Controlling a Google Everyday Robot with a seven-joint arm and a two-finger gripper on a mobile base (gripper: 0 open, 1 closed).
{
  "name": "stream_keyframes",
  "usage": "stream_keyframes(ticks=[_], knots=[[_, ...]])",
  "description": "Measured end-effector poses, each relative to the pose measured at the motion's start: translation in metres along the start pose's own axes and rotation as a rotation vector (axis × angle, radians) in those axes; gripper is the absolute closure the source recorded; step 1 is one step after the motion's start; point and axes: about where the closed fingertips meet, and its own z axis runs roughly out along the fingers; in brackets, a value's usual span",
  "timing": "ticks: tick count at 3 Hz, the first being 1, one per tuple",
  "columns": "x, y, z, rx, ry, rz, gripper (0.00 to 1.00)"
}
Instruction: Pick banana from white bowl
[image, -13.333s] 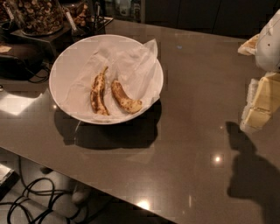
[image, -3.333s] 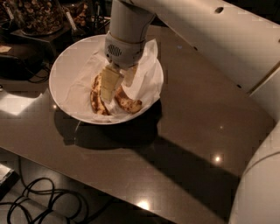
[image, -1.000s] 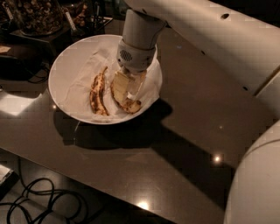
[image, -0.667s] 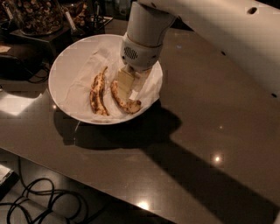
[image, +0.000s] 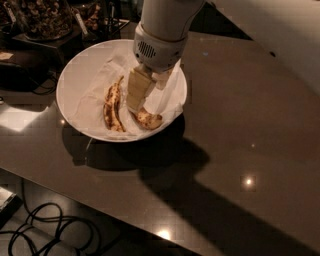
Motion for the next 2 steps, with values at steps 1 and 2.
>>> stream_keyframes(ticks=[1, 2], knots=[[-0.014, 0.009, -0.007, 0.03, 0.016, -0.064, 0.31], [-0.026, 0.011, -0.008, 0.036, 0.031, -0.108, 0.36]])
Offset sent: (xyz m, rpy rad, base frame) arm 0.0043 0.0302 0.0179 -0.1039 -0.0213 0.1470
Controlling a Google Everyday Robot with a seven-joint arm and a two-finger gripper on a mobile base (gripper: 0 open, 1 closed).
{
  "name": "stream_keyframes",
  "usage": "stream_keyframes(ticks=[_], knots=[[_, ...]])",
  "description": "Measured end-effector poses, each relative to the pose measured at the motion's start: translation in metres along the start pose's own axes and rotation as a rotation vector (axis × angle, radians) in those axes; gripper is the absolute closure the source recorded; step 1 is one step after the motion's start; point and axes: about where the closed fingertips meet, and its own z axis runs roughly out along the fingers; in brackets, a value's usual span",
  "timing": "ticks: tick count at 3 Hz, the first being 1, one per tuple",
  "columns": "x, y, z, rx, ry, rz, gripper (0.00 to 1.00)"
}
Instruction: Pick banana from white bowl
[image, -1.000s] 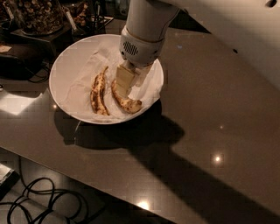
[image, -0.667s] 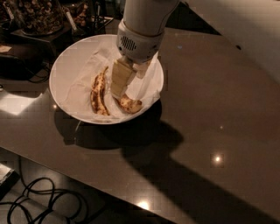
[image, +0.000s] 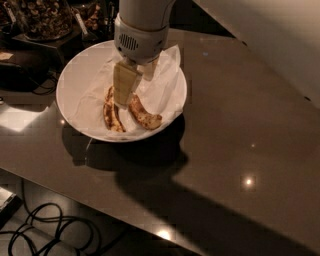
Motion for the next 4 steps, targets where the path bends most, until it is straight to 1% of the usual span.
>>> stream_keyframes(ticks=[1, 2, 3, 4], knots=[[-0.01, -0.001, 0.004, -0.004, 0.012, -0.02, 0.38], [-0.01, -0.004, 0.013, -0.03, 0.017, -0.01, 0.42], [-0.005, -0.008, 0.026, -0.07, 0.022, 0.023, 0.43], [-0.003, -0.011, 0.036, -0.092, 0.031, 0.047, 0.44]])
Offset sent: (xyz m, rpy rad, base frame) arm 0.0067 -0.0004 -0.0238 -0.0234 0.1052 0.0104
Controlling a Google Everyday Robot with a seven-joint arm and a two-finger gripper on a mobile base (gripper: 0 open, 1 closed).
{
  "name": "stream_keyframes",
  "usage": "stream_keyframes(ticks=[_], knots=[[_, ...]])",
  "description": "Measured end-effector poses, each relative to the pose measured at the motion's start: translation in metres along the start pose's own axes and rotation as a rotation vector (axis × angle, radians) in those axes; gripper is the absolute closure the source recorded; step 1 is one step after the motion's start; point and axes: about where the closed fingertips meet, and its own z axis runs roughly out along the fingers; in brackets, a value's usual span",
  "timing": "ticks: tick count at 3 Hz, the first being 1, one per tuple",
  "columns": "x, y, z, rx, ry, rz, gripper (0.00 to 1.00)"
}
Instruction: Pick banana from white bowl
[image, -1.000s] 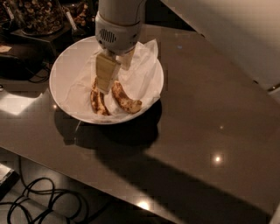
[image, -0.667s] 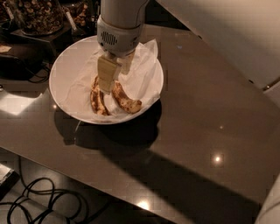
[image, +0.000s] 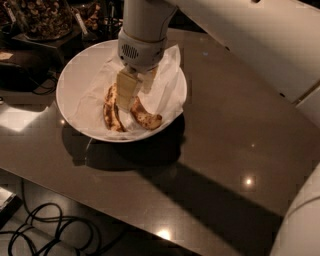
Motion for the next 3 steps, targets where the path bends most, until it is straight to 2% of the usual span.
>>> stream_keyframes(ticks=[3], knots=[[-0.003, -0.018, 0.025, -0.028, 0.026, 0.039, 0.52]])
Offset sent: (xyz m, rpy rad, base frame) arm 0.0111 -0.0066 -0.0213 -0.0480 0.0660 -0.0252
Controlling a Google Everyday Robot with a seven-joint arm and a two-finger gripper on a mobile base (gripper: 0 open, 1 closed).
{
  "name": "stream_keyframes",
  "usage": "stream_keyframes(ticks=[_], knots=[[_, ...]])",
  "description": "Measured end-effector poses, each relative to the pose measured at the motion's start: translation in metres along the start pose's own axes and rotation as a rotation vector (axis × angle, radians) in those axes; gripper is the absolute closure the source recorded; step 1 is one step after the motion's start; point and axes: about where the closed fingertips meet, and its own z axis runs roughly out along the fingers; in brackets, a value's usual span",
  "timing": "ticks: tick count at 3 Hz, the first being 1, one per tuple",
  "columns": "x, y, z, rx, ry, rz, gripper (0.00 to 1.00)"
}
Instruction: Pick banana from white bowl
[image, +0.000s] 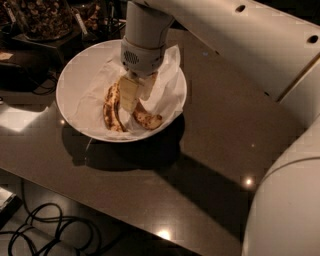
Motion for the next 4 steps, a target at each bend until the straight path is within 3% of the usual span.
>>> stream_keyframes(ticks=[4], knots=[[0.013, -0.025, 0.044, -0.099, -0.025, 0.07, 0.57]])
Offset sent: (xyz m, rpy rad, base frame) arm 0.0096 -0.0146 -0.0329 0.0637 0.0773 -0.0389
